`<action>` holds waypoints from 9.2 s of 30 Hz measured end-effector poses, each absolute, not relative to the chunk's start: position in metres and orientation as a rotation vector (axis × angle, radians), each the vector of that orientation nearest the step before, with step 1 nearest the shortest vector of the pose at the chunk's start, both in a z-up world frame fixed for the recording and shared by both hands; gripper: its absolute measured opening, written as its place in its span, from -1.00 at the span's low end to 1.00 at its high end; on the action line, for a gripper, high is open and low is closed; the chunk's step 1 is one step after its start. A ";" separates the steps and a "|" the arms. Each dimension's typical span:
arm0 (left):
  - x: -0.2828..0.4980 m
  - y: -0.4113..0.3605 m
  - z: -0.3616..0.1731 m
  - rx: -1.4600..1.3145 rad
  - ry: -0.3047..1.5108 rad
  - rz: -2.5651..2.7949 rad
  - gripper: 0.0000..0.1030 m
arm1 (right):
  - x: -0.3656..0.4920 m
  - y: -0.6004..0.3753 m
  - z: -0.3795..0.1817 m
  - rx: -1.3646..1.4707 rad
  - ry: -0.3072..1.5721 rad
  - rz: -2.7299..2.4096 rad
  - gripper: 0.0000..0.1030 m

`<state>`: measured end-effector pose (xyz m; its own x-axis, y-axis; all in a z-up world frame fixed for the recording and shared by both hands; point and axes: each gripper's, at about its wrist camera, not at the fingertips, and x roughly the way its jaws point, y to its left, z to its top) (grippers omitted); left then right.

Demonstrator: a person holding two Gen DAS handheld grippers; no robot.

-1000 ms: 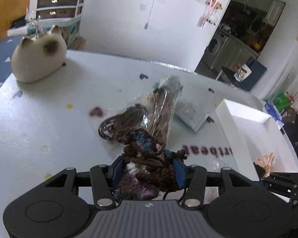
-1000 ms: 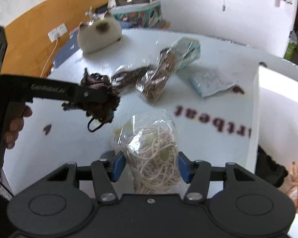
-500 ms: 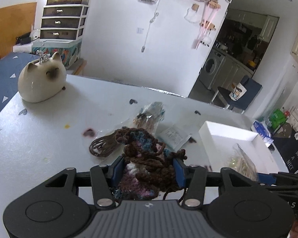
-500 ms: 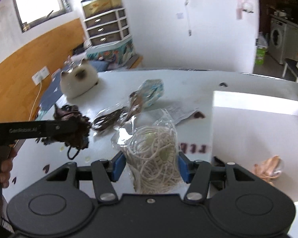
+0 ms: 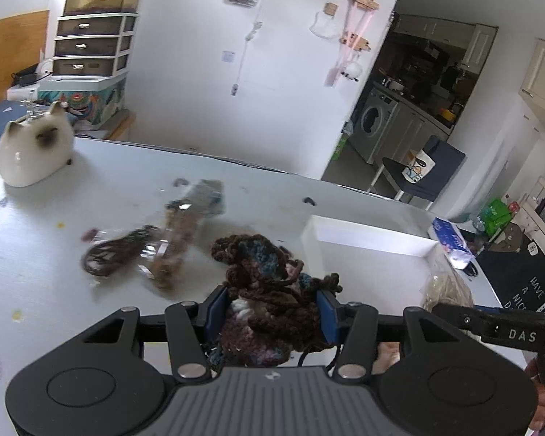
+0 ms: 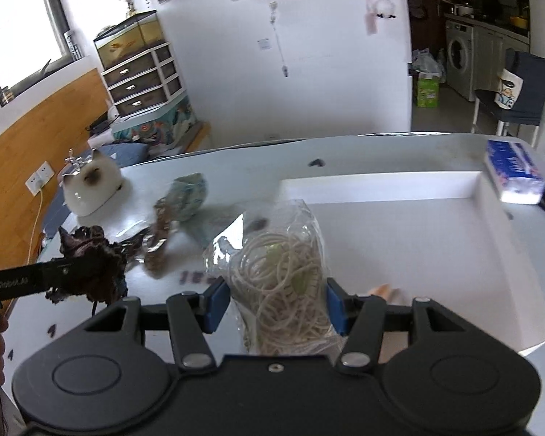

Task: Organize soft objects
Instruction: 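Carry the crocheted scrunchie and white cord bag over the tray with both tools, then lower both items into the tray beside the bow and open both tools, then move both open tools from the tray toward the bagged cords on the table, then grasp the dark cord bag with the left tool while the right tool grasps the tan cord bag, then lift the dark and tan cord bags off the table with both tools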

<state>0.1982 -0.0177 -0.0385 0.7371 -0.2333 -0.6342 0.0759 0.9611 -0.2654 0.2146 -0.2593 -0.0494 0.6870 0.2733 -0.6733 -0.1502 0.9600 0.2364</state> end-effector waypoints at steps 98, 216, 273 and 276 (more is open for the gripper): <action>0.270 -0.258 -0.120 -0.176 0.964 -0.444 0.45 | 0.241 -0.458 -0.110 0.266 0.966 0.140 -0.38; 0.337 0.184 -0.161 -0.263 0.923 -0.120 -0.38 | 0.364 -0.027 -0.160 0.258 1.073 0.445 -0.90; 0.346 0.124 -0.162 0.173 0.883 -0.223 0.39 | 0.341 -0.045 -0.155 0.119 1.048 0.250 0.48; 0.348 0.124 -0.165 0.169 0.888 -0.215 0.37 | 0.339 -0.041 -0.159 0.097 1.060 0.255 0.33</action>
<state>0.3476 0.1241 -0.1650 0.6120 -0.1159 -0.7823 0.2557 0.9651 0.0570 0.3393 -0.0413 -0.1585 0.4622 0.2540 -0.8496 -0.1607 0.9662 0.2014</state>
